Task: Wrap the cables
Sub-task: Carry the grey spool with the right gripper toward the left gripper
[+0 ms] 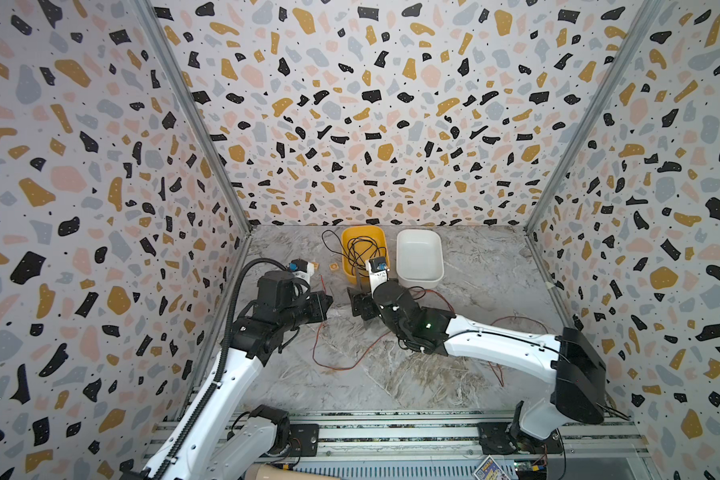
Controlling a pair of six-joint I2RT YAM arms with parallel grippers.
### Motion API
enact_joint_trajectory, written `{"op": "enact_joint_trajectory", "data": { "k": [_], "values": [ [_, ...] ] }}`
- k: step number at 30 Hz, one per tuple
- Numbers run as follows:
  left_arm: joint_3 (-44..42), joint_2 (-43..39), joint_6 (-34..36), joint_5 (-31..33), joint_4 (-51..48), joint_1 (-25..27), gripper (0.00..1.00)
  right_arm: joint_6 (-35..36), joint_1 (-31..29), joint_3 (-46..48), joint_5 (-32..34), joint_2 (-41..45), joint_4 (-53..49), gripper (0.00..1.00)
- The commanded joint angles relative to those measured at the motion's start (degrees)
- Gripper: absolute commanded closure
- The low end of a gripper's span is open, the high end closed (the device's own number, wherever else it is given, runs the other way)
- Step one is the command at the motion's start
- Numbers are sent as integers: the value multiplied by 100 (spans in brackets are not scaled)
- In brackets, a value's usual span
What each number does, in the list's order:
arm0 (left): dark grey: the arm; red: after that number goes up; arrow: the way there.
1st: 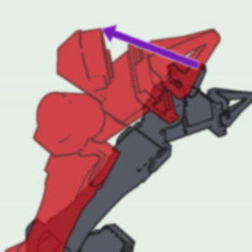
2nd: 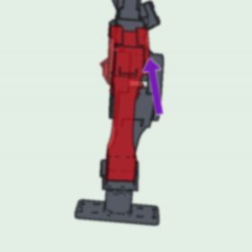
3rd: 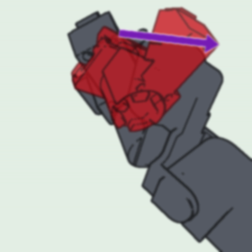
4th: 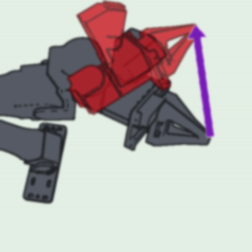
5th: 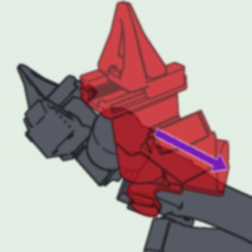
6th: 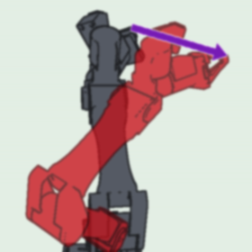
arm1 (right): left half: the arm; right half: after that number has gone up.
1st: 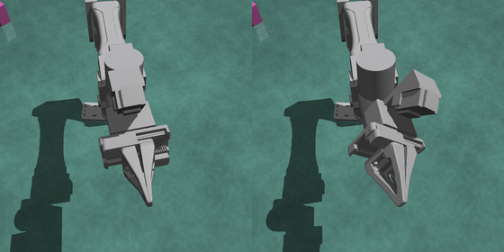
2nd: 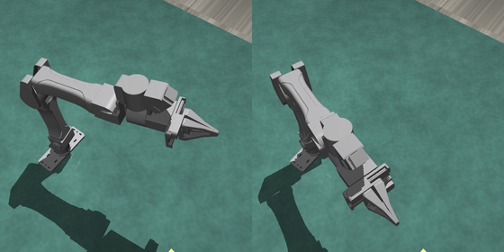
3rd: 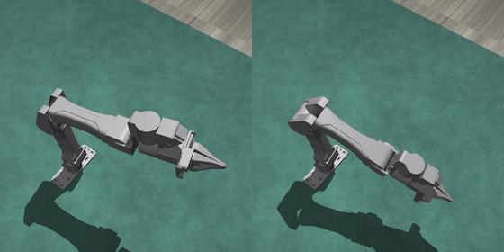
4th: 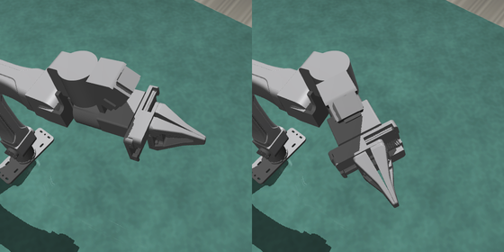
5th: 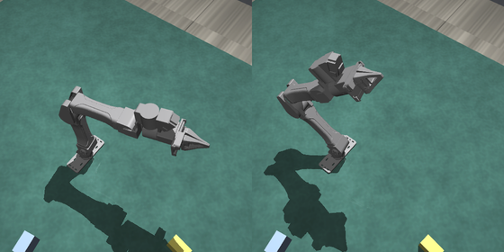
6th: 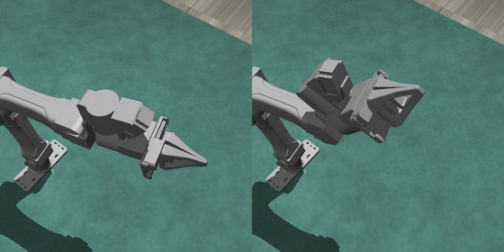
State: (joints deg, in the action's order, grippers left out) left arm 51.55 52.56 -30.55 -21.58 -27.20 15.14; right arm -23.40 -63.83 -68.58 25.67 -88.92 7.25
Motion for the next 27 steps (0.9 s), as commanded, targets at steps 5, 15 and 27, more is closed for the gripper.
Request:
{"op": "enact_joint_trajectory", "data": {
  "k": [5, 15, 27],
  "values": [
    [183, -49, -1660, -383, 1561, 24, 100, 1123, -540, 1275, -426, 1043, 764, 13],
    [-13, -212, -2871, 72, 2403, 23, 100, 1343, -1030, 2031, -706, 804, 2290, 25],
    [-110, -340, -3277, 120, 2438, 24, 100, 1498, -1120, 1066, -789, -510, 3153, 43]
  ]
}}
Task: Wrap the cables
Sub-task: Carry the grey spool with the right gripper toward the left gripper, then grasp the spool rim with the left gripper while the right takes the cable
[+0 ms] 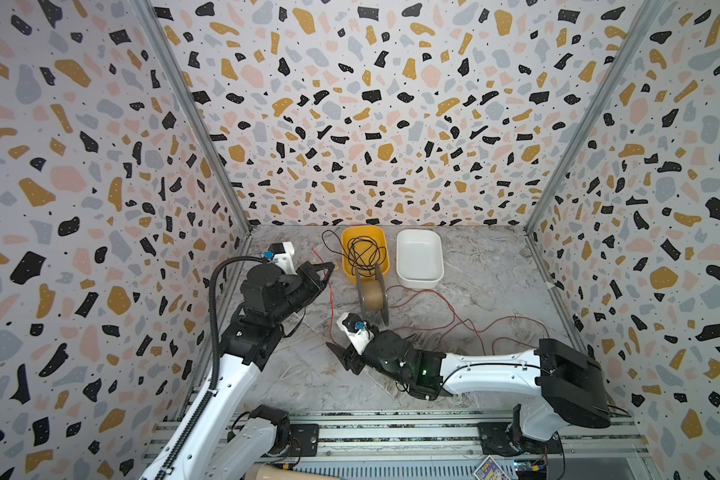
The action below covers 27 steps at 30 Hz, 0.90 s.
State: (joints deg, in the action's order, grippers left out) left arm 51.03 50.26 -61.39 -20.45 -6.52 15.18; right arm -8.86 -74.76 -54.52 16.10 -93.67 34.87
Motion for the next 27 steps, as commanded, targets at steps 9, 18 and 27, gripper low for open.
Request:
{"op": "enact_joint_trajectory", "data": {
  "k": [9, 18, 27],
  "values": [
    [-60, -205, -205, 43, 257, 20, 100, -76, 93, -560, 238, -293, 581, 67],
    [-74, -148, -183, 26, 261, 20, 100, -34, 188, -292, 122, -12, 556, 100],
    [165, 22, 439, 24, -191, 13, 32, -73, 361, 87, -160, 769, -103, 100]
  ]
}}
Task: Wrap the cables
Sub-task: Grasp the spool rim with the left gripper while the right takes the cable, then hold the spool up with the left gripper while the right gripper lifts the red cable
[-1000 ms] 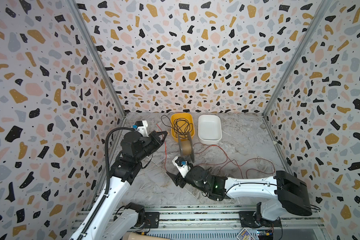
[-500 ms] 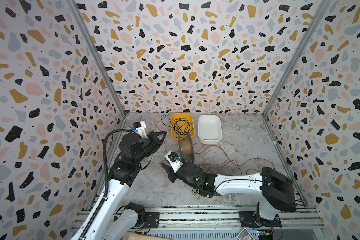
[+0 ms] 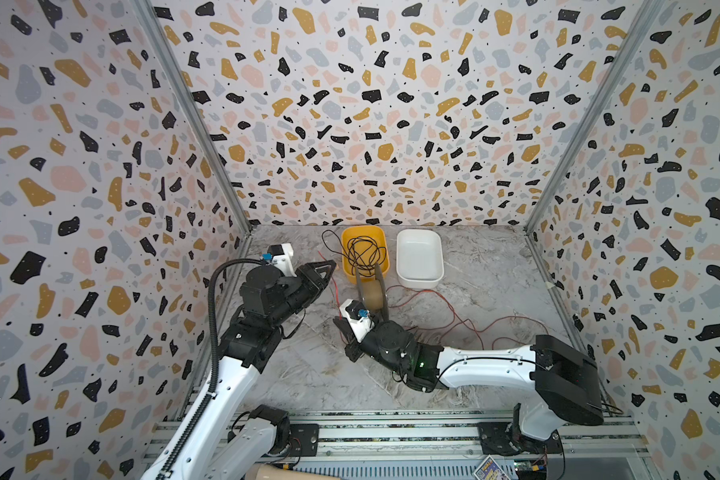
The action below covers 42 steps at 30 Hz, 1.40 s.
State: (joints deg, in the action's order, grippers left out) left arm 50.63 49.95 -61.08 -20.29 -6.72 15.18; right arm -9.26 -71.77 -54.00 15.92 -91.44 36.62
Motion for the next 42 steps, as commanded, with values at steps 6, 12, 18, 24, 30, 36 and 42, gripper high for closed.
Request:
{"op": "enact_joint_trajectory", "data": {
  "k": [6, 12, 18, 24, 30, 36, 42],
  "values": [
    [681, 295, 1257, 143, -841, 17, 17, -430, 448, 75, -646, 1435, -1737, 100],
    [745, 598, 1451, 64, -941, 256, 20, -334, 923, 142, -1229, 2393, -3181, 100],
    [878, 866, 1654, 1028, -1090, 1257, 23, -565, 1611, 574, -1233, 3360, -4087, 100],
    [1290, 1532, 1956, 2108, -1357, 2263, 29, -1025, 2268, 1060, -1158, 4081, -4473, 100],
    [1860, 2347, 2347, 3339, -1745, 2917, 36, -1166, 2437, 1310, -1165, 4319, -4568, 100],
    [2529, 3240, 2698, 4083, -2242, 3189, 47, -1209, 2440, 1280, -1128, 4240, -4634, 100],
    [2673, 3781, 2847, 4535, -2290, 3228, 52, -1250, 2448, 1373, -1165, 4240, -4603, 100]
  ]
}}
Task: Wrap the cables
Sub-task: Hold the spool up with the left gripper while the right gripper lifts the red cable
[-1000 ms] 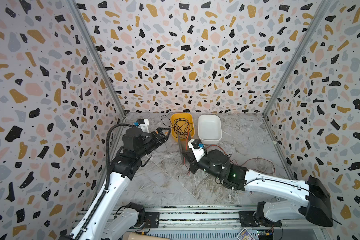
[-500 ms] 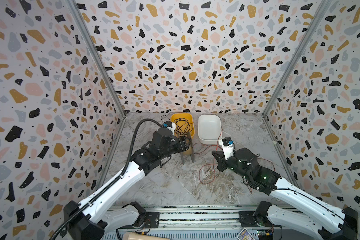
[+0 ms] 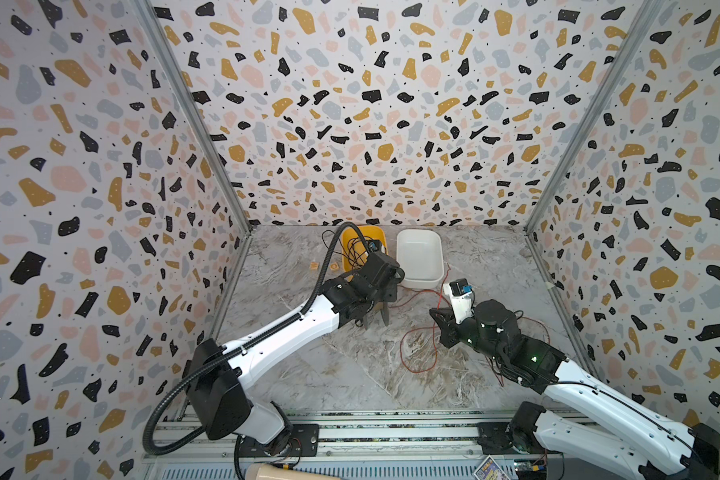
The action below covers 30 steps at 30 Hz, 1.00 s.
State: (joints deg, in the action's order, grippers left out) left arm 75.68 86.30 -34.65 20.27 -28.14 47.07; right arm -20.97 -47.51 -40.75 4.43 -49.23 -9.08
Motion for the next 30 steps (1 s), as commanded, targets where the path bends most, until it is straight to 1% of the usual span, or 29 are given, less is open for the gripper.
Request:
{"op": "enact_joint_trajectory", "data": {
  "k": [1, 4, 7, 9, 12, 16, 18, 23, 26, 30],
  "values": [
    [205, 222, 211, 519, -180, 40, 53, -85, 22, 58, -25, 27, -30, 100],
    [254, 429, 239, 465, -198, 42, 54, -90, 31, 52, -36, 32, -34, 100],
    [260, 547, 269, 391, -108, 82, 61, -95, 31, 49, -53, 11, 5, 100],
    [267, 618, 379, 359, -102, 101, 68, -95, 31, 41, -72, -16, 25, 100],
    [316, 680, 543, 396, -261, 100, 73, -106, 31, 32, -98, -64, 68, 100],
    [333, 617, 783, 395, -456, 96, 88, -100, 31, 50, -102, -171, 155, 100],
    [342, 567, 899, 450, -577, 101, 94, -68, 40, 26, -98, -238, 186, 100],
    [361, 421, 1278, 538, -903, 101, 97, 11, 90, -81, -80, -349, 187, 100],
    [358, 337, 1391, 571, -1105, 98, 99, 23, 126, -91, -80, -350, 194, 100],
    [232, 204, 1499, 69, -1149, 101, 100, 28, 162, -65, -104, -354, 197, 100]
  ]
}}
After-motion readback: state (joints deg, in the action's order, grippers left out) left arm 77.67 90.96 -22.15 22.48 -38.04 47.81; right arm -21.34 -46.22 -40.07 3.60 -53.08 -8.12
